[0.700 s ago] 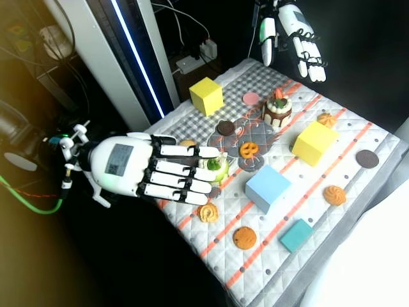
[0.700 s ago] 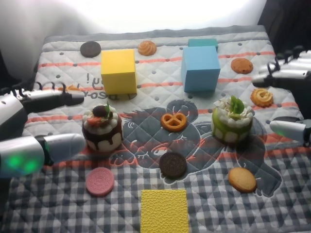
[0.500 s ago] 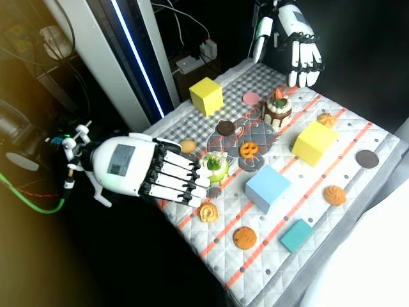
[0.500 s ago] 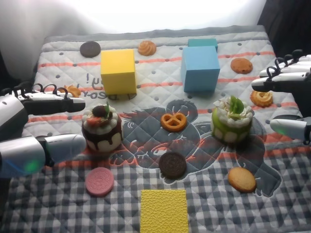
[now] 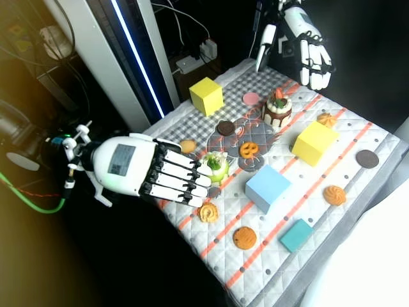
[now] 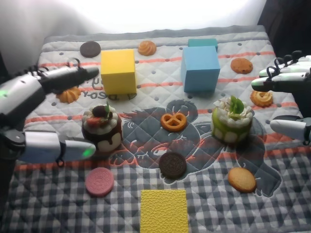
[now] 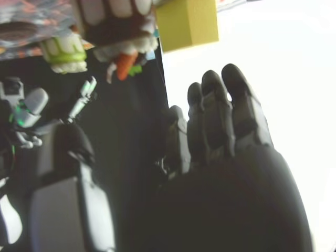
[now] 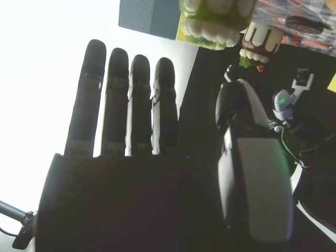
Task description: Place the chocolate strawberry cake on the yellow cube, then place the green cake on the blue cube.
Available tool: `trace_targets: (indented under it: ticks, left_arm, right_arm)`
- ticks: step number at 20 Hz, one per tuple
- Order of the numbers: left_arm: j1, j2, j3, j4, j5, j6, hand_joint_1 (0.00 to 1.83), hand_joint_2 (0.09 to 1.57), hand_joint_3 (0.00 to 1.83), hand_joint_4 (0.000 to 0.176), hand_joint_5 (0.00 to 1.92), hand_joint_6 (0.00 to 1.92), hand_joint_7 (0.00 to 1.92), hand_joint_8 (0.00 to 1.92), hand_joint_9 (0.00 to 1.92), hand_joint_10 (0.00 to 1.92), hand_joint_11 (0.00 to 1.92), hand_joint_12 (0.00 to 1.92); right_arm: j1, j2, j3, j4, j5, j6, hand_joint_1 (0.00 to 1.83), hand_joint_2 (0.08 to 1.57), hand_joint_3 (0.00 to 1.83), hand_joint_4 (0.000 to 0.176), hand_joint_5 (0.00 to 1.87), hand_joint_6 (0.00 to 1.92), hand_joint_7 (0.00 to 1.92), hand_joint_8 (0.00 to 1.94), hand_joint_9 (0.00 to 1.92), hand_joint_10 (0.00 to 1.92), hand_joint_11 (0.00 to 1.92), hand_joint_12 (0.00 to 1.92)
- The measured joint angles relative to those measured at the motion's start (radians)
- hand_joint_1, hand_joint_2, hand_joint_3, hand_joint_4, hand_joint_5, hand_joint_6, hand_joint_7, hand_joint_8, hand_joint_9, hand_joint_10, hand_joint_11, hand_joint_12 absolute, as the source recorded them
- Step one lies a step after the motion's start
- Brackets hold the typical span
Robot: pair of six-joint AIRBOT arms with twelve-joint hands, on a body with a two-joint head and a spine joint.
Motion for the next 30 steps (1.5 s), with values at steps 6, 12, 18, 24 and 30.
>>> trace_targets:
  ticks: [6, 12, 18, 24, 30]
  left_arm:
    - [-0.036, -0.050, 0.024, -0.030, 0.119, 0.119, 0.90, 0.81, 0.00, 0.031, 0.43, 0.01, 0.42, 0.00, 0.40, 0.01, 0.00, 0.97]
    - [-0.062, -0.081, 0.060, -0.047, 0.137, 0.121, 0.93, 0.83, 0.00, 0.057, 0.42, 0.01, 0.44, 0.00, 0.42, 0.01, 0.00, 1.08]
    - [-0.079, -0.093, 0.075, -0.051, 0.145, 0.121, 0.97, 0.86, 0.00, 0.106, 0.44, 0.00, 0.56, 0.01, 0.56, 0.03, 0.01, 1.32]
    - [-0.113, -0.123, 0.097, -0.046, 0.151, 0.122, 1.03, 1.00, 0.00, 0.019, 0.70, 0.00, 0.99, 0.01, 0.92, 0.06, 0.10, 0.95]
    - [-0.115, -0.125, 0.099, -0.048, 0.153, 0.122, 1.06, 1.00, 0.00, 0.000, 0.74, 0.00, 1.11, 0.03, 1.00, 0.08, 0.13, 1.00]
  right_arm:
    - [-0.009, 0.000, 0.000, 0.000, 0.001, 0.000, 0.47, 1.26, 0.00, 0.000, 0.56, 0.00, 0.48, 0.00, 0.48, 0.00, 0.40, 0.28]
    - [-0.012, -0.002, 0.000, -0.003, 0.000, 0.000, 0.48, 1.26, 0.00, 0.000, 0.57, 0.00, 0.51, 0.01, 0.52, 0.01, 0.45, 0.28]
    - [-0.012, -0.003, 0.000, -0.003, 0.000, 0.000, 0.45, 1.26, 0.00, 0.000, 0.58, 0.00, 0.54, 0.01, 0.55, 0.01, 0.45, 0.27]
    - [-0.012, -0.008, 0.000, -0.001, 0.001, 0.000, 0.48, 1.27, 0.00, 0.000, 0.59, 0.00, 0.55, 0.01, 0.55, 0.01, 0.45, 0.26]
    - [-0.012, -0.012, 0.001, -0.001, -0.002, 0.000, 0.49, 1.28, 0.00, 0.000, 0.58, 0.00, 0.56, 0.00, 0.56, 0.00, 0.47, 0.26]
